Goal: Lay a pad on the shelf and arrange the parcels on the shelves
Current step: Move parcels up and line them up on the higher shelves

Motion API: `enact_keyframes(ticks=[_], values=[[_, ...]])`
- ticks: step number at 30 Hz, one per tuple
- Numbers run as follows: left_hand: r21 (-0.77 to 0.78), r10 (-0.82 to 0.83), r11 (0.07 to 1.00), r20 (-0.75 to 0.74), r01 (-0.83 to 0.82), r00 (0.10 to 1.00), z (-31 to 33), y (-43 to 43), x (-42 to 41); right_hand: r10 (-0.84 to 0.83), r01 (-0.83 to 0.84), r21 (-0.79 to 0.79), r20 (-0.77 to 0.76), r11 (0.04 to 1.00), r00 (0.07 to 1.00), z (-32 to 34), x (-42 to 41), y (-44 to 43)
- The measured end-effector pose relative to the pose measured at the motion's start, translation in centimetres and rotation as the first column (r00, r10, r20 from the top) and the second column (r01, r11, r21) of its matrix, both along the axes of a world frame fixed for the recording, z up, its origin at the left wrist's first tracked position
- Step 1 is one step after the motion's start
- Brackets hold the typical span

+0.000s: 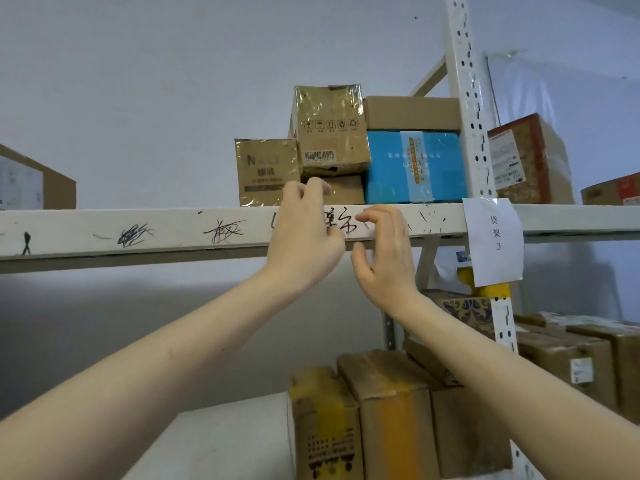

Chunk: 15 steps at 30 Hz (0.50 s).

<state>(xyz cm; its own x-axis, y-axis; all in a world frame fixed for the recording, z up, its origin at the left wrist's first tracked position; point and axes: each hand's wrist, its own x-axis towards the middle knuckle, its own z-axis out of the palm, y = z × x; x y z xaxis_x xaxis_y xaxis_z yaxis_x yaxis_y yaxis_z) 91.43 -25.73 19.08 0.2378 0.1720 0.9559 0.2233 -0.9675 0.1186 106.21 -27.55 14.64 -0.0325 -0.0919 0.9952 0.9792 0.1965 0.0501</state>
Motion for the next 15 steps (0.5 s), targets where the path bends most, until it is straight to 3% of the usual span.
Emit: enact_keyframes(ticks=[4, 9, 12, 15], values=[[-0.013, -0.004, 1.000, -0.111, 0.003, 0.994, -3.7, 0.0, 0.9, 0.034, -0.034, -0.048, -0.003, 0.998, 0.999, -2.6, 1.1, -0.8], [-0.180, 0.012, 0.982, -0.259, -0.060, 0.966, -8.1, 1.0, 1.7, 0.033, -0.053, -0.216, -0.097, 0.975, 0.995, -6.2, 2.4, -1.6], [-0.266, 0.066, 0.946, -0.407, -0.187, 0.911, -10.7, 2.9, 2.3, -0.034, -0.035, -0.423, -0.154, 0.906, 0.987, -8.5, 2.5, -1.6], [-0.403, 0.057, 0.854, -0.557, -0.330, 0.828, -13.2, 5.1, 2.8, -0.119, 0.008, -0.628, -0.136, 0.778, 0.984, -10.6, 2.0, -1.4]])
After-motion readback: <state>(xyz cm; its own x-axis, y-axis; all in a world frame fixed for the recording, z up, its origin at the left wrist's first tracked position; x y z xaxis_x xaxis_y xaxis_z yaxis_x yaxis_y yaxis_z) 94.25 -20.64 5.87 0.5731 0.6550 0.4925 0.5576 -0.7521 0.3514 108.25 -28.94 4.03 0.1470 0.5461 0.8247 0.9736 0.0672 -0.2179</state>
